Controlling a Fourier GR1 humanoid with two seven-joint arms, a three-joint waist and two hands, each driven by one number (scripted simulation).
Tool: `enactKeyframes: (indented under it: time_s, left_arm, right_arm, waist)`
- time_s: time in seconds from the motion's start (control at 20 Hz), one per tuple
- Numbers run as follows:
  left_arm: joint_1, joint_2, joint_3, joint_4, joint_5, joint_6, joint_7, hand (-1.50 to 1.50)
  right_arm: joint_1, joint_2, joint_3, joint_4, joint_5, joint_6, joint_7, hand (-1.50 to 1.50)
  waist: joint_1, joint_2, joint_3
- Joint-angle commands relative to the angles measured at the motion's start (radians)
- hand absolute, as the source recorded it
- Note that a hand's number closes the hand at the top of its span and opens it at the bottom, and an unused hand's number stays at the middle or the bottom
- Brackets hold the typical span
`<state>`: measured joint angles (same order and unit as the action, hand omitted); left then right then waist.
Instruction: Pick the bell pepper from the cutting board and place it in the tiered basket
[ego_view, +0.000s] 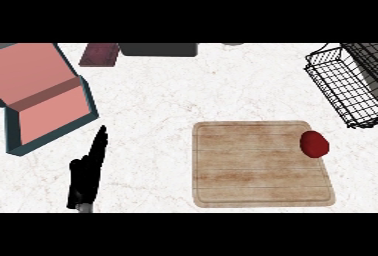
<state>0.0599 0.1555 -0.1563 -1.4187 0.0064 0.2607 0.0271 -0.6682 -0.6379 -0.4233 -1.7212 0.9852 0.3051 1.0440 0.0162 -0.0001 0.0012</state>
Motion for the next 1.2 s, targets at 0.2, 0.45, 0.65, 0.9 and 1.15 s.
enactKeyframes:
  time_s: [0.2, 0.45, 0.65, 0.9, 1.15]
  left_arm:
    - [0.05, 0.007, 0.009, 0.015, 0.005, -0.03, -0.029, 0.0]
    - [0.03, -0.013, -0.013, -0.036, -0.036, 0.005, 0.038, 0.0]
    - [-0.005, -0.024, 0.028, 0.068, -0.011, -0.019, -0.052, 0.0]
    - [-0.004, -0.004, 0.045, 0.049, -0.011, -0.032, -0.008, 0.0]
    - [-0.073, -0.052, 0.02, 0.092, -0.046, 0.0, 0.009, 0.0]
  right_arm:
    - [-0.18, -0.061, -0.023, 0.428, 0.041, -0.134, -0.079, 1.5]
    - [-0.189, -0.043, 0.003, 0.596, 0.027, -0.209, -0.183, 1.5]
    - [-0.223, -0.069, -0.013, 0.792, 0.038, -0.304, -0.265, 1.5]
    - [-0.263, -0.032, 0.022, 0.923, 0.091, -0.421, -0.242, 1.5]
    - [-0.282, -0.036, -0.057, 1.111, 0.034, -0.582, -0.359, 1.5]
  waist:
    - [0.012, 0.006, -0.002]
    - [0.004, 0.004, -0.001]
    - [0.009, 0.009, -0.001]
    - [0.004, 0.006, -0.001]
    - [0.008, 0.013, 0.0]
